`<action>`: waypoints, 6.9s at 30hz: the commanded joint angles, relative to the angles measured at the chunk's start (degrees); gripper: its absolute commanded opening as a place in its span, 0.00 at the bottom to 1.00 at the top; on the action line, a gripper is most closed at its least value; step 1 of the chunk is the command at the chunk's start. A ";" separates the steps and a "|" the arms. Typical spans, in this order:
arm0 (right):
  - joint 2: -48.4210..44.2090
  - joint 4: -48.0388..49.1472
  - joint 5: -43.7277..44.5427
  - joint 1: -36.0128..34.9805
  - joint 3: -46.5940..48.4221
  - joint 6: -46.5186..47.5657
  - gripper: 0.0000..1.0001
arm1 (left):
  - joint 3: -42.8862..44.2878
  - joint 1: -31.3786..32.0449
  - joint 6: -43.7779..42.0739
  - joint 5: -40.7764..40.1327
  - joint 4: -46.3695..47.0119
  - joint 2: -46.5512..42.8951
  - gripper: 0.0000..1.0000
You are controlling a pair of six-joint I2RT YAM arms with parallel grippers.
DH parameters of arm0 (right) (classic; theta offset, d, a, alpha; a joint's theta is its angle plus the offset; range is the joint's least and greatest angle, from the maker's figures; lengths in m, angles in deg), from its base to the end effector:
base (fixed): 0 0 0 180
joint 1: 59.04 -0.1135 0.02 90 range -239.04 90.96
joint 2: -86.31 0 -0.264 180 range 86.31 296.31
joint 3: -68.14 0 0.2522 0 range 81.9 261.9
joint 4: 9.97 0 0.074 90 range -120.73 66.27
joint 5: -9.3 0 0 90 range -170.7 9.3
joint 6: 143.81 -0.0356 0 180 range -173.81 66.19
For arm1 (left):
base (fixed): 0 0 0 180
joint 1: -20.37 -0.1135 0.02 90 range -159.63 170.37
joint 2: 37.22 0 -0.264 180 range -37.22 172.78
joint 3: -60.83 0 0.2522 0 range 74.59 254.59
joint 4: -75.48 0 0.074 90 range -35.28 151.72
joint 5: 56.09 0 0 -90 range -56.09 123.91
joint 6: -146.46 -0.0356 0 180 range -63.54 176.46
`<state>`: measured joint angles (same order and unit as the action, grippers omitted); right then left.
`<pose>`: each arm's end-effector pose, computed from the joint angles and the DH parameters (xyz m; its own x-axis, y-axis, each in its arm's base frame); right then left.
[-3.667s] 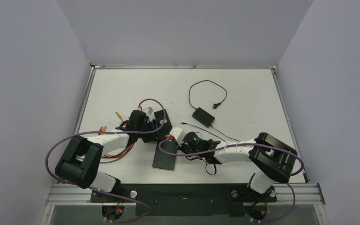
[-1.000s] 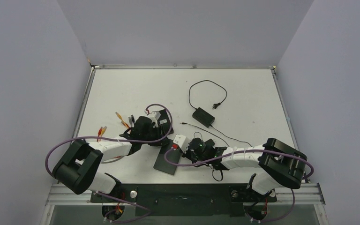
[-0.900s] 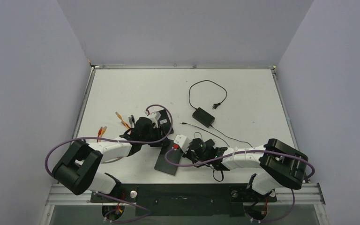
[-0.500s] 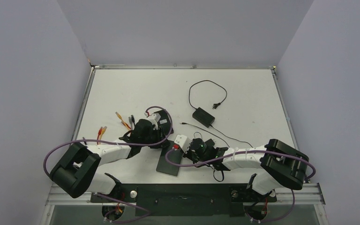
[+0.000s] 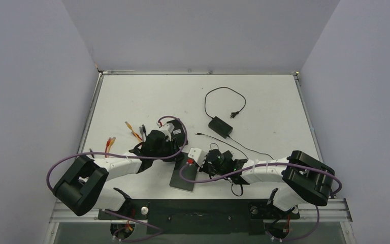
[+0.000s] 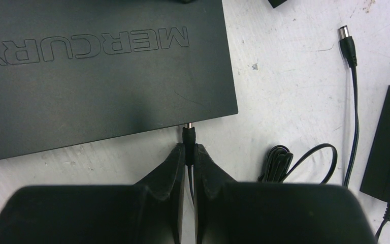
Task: Insert the plug into the switch port
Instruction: Insert the power into the switch port, then adjust the switch port at the center of the board.
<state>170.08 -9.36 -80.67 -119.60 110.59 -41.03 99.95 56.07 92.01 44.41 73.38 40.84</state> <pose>0.1297 0.2298 0.1379 -0.1200 -0.6627 -0.7392 -0.9200 0.3540 -0.1680 0.1942 -0.1475 0.1417 -0.8323 -0.1059 -0.5441 0.2476 0.8072 -0.5359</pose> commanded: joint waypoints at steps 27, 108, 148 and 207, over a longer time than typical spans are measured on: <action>-1.18 20.40 -13.55 0.98 12.17 1.46 0.00 | -2.62 6.39 1.14 12.10 0.05 2.40 0.30; -19.13 -35.22 22.81 10.58 8.37 -45.71 0.57 | -3.23 3.47 4.53 -2.59 -20.22 -21.48 0.67; 11.09 -20.36 5.73 11.65 21.45 -42.42 0.42 | -13.41 8.91 23.55 3.31 13.77 -10.87 0.66; -23.44 -37.34 24.84 12.22 1.66 -63.48 0.47 | 6.89 19.22 13.92 -7.28 4.40 2.24 0.56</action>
<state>144.13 -52.53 -55.62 -108.19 111.29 -104.02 106.55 75.74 109.15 39.80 82.34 45.89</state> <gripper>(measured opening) 0.472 0.558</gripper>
